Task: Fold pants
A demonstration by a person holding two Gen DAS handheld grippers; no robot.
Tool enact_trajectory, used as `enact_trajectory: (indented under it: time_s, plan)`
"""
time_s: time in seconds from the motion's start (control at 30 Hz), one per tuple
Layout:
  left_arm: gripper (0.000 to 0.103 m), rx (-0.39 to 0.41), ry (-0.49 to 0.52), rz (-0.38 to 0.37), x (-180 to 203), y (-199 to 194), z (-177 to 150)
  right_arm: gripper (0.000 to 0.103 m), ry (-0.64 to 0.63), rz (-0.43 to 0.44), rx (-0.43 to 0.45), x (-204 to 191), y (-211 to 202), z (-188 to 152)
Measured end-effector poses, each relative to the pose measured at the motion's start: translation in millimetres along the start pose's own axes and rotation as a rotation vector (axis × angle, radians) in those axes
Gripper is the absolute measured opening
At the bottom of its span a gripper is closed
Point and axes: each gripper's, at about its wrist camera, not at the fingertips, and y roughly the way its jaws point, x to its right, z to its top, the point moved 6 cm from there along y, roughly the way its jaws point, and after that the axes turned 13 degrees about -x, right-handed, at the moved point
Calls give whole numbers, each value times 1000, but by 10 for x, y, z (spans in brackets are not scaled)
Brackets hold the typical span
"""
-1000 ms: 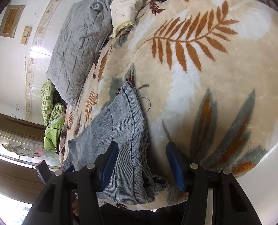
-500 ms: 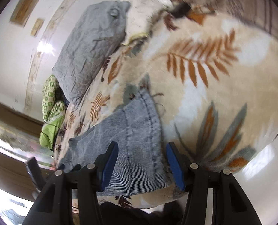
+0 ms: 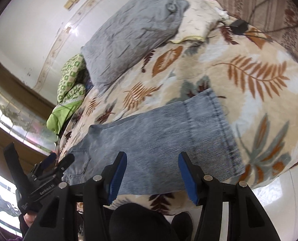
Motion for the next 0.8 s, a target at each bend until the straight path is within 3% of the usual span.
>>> enact_trajectory:
  time_s: [0.3, 0.43, 0.63, 0.8]
  plan:
    - [103, 9, -10, -12, -96, -46, -43, 61, -29, -25, 11, -180, -56, -36]
    - [103, -19, -8, -4, -66, 71, -53, 61, 5, -89, 26, 18, -84, -12]
    - [103, -59, 27, 14, 71, 262, -68, 61, 98, -72, 36, 431, -131, 45]
    - [103, -174, 55, 35, 150, 614, -154, 61, 162, -62, 33, 738, -117, 98]
